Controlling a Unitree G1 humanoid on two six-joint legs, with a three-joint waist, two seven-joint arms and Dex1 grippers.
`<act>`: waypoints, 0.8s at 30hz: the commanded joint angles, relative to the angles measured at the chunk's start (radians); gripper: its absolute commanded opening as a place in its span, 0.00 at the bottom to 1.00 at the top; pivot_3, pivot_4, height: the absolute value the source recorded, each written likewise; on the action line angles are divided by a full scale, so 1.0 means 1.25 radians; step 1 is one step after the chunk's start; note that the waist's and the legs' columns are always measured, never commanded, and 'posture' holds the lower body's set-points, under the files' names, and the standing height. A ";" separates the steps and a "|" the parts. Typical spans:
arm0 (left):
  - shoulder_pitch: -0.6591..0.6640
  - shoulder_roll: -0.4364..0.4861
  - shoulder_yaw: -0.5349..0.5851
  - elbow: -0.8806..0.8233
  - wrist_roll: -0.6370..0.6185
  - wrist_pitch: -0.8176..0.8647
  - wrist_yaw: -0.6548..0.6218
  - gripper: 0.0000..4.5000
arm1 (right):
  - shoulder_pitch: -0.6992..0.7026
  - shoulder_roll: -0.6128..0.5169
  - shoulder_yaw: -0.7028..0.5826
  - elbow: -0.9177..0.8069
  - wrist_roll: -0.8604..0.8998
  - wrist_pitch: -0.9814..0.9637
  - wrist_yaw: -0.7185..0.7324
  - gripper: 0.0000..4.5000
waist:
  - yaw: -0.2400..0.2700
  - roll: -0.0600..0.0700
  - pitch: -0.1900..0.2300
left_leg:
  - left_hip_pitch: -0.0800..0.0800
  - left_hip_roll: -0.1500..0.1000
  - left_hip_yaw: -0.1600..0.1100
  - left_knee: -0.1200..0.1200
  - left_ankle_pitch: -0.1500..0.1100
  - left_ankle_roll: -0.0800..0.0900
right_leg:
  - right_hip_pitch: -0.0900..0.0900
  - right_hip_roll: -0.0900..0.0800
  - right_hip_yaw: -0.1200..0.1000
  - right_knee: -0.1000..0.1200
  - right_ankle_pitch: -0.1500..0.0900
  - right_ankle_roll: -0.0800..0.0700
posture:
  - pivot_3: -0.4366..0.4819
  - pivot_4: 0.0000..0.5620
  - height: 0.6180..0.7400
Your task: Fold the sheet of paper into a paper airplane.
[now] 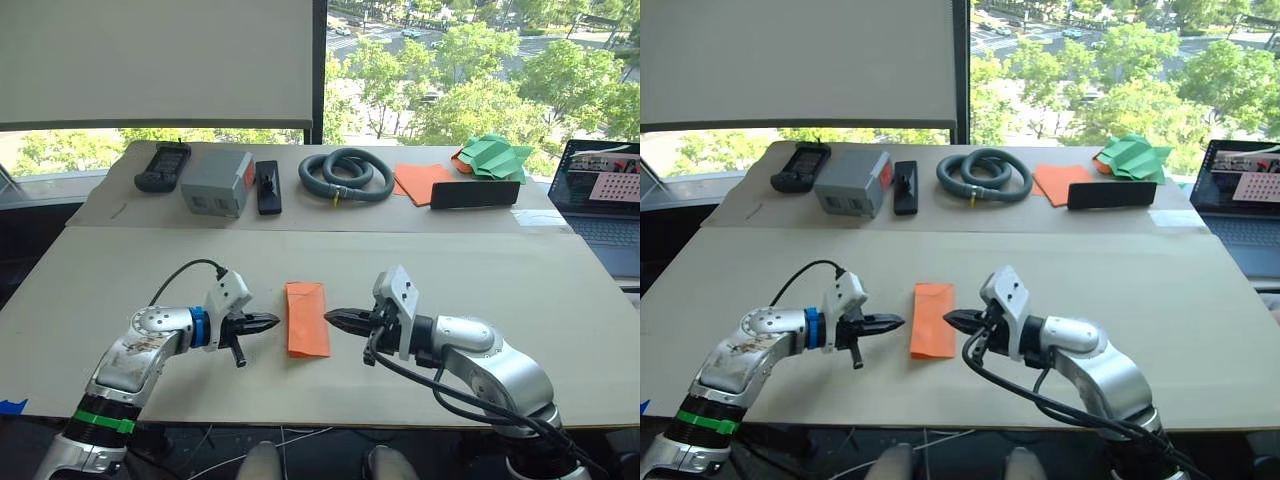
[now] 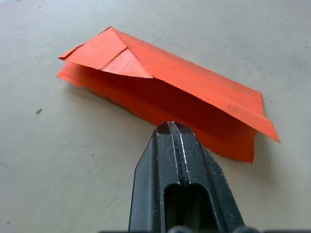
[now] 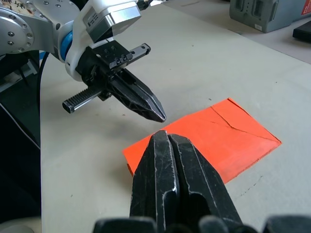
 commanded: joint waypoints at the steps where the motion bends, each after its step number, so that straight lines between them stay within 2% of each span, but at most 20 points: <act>1: -0.052 -0.028 -0.029 0.017 0.018 -0.033 0.003 0.00 | -0.001 -0.004 -0.008 -0.035 0.026 0.006 -0.017 0.00 | 0.000 0.000 0.000 | 0.000 0.000 0.000 0.000 0.000 0.000 | 0.000 0.000 0.000 0.000 0.000 0.000 | 0.48 0.27 0.70; 7: -0.151 -0.120 -0.059 0.053 -0.001 -0.030 -0.008 0.00 | -0.018 -0.013 -0.012 -0.041 0.044 0.007 -0.038 0.00 | -0.001 0.000 0.000 | -0.001 0.000 0.000 0.001 0.002 0.004 | 0.002 0.000 0.000 0.000 0.001 0.002 | 0.48 0.27 0.70; 11: -0.172 -0.151 -0.104 0.095 0.035 -0.061 -0.012 0.00 | -0.095 0.002 -0.004 0.012 0.020 0.006 -0.078 0.00 | -0.007 0.001 0.000 | 0.000 -0.001 0.000 0.001 0.004 0.007 | 0.003 0.000 0.002 0.001 0.002 0.003 | 0.48 0.27 0.70; 16: -0.165 -0.158 -0.109 0.089 0.036 -0.062 -0.006 0.00 | -0.145 -0.027 0.052 0.086 -0.062 0.014 -0.125 0.00 | -0.005 0.001 0.000 | 0.000 -0.001 -0.001 0.000 0.005 0.007 | 0.003 0.001 0.002 0.002 0.002 0.003 | 0.48 0.27 0.70; 19: -0.155 -0.149 -0.101 0.080 0.033 -0.059 -0.001 0.00 | -0.134 -0.070 0.097 0.117 -0.108 0.042 -0.132 0.00 | -0.001 0.001 0.000 | 0.000 -0.001 -0.001 0.001 0.005 0.007 | 0.001 0.001 0.002 0.001 0.002 0.003 | 0.48 0.27 0.70; 24: -0.126 -0.120 -0.090 0.073 0.034 -0.058 0.000 0.00 | -0.113 -0.082 0.102 0.153 -0.131 0.063 -0.148 0.00 | -0.002 0.001 0.000 | -0.002 -0.001 0.000 0.001 0.005 0.007 | 0.003 0.001 0.002 0.001 0.003 0.003 | 0.48 0.27 0.70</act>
